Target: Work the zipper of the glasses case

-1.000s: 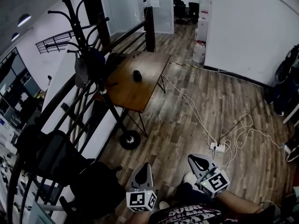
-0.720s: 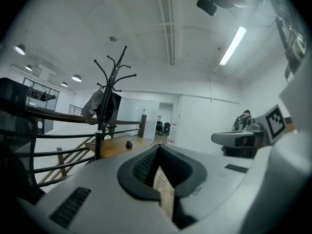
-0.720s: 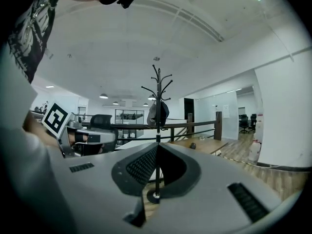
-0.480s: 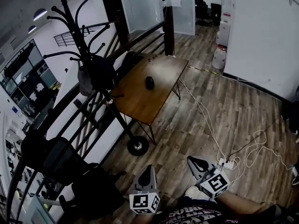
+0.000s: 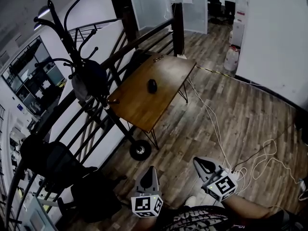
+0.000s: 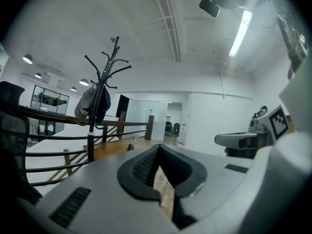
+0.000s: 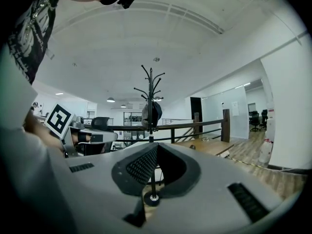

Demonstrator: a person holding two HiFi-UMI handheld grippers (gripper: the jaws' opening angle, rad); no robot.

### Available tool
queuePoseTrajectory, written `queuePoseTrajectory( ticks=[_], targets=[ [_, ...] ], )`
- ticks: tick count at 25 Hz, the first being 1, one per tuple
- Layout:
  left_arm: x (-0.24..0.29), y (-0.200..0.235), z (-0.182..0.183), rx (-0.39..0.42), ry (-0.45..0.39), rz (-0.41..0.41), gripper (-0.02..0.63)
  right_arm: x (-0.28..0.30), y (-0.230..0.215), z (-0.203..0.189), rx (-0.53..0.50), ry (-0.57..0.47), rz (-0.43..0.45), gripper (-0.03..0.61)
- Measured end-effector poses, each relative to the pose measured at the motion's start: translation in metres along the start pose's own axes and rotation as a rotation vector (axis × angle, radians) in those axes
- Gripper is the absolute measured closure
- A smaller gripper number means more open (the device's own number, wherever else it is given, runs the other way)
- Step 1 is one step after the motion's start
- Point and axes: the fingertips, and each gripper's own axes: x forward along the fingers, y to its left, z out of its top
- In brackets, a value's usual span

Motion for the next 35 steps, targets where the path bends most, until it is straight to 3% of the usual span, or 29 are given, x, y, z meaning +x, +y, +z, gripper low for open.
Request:
queuePoseTrajectory(
  ticks=[16, 35],
  targets=[
    [0.052, -0.017, -0.003, 0.014, 0.043, -0.051, 0.609, 0.007, -0.044, -0.017, 0.067, 0.024, -0.025, 0.588],
    [0.212, 0.033, 0.013, -0.020, 0.066, -0.194, 0.608, 0.127, -0.131, -0.001, 0.043, 0.071, -0.127, 0.588]
  ],
)
